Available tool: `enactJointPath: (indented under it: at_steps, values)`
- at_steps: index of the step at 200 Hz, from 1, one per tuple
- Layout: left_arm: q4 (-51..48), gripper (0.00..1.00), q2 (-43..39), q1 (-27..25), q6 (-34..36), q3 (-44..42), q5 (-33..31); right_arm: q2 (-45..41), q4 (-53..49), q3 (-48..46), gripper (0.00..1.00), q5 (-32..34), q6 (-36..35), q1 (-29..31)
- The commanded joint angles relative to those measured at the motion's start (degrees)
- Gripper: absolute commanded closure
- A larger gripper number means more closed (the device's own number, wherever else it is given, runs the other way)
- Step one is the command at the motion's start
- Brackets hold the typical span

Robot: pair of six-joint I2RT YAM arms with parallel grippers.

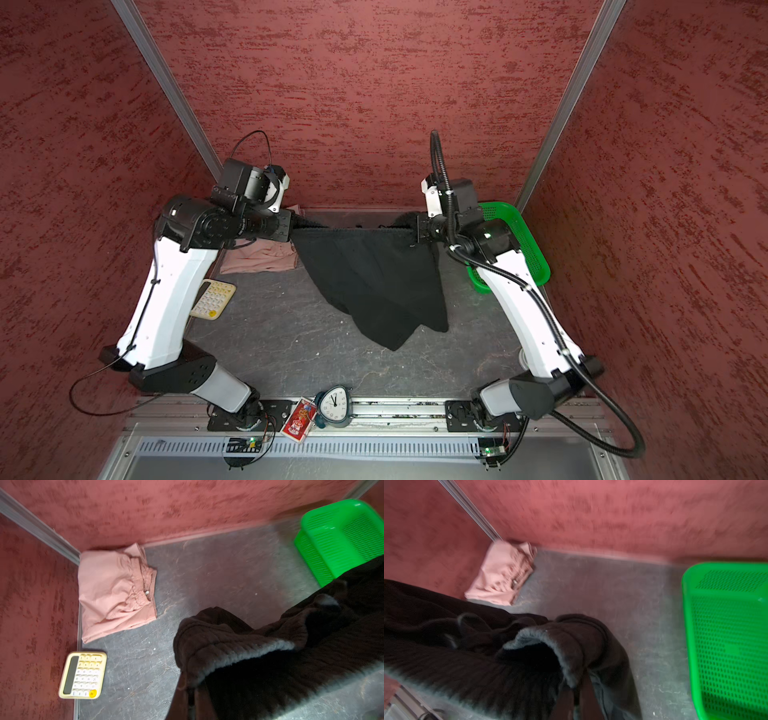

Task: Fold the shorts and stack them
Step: 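Lift the black sweatpants by the waistband with both grippers, raising them high, then lay the sweatpants flat on the table with both grippers and release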

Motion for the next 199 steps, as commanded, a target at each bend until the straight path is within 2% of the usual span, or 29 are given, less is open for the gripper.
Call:
enactJointPath:
  at_steps: [1,29,47,63,80,97,115,130,144,170,199]
  values:
    - [5.2,1.0,4.8,5.1,2.2,2.2,1.8,4.4,3.3,5.8,1.0,3.4,-2.2,-3.2]
    - [11.4,1.0,15.8,7.6,6.2,17.0,4.4,15.6,8.2,21.1,1.0,-2.3,-3.6,-7.9]
    - [17.4,1.0,18.4,7.3,8.4,23.5,3.9,20.6,10.2,31.1,1.0,-6.4,-5.3,-8.5]
    - [25.7,1.0,15.8,7.4,11.0,21.6,4.5,22.0,12.4,36.0,1.0,-9.3,-6.3,-8.6]
    - [34.9,1.0,10.1,7.3,13.0,14.1,4.9,20.4,15.2,35.5,1.0,-9.8,-6.7,-8.7]
    - [43.6,1.0,2.8,7.1,14.1,2.0,5.2,14.9,21.2,25.8,1.0,-9.7,-7.7,-8.7]
    - [54.7,1.0,-6.4,7.0,15.2,-15.1,4.2,6.3,30.7,10.8,1.0,-9.2,-8.4,-8.7]
    - [59.2,1.0,-12.8,8.1,13.1,-27.8,4.0,-1.2,36.8,-2.1,1.0,-9.1,-8.5,-8.8]
    - [62.2,1.0,-18.4,8.9,9.5,-40.2,2.9,-8.6,41.8,-15.4,1.0,-8.1,-8.0,-8.8]
    - [68.1,1.0,-26.9,9.4,1.1,-63.8,2.2,-18.4,51.1,-39.6,1.0,-8.9,-2.9,-8.9]
    - [65.4,1.0,-32.9,8.8,-9.8,-80.5,-0.4,-28.1,53.5,-59.5,1.0,-7.9,4.2,-8.8]
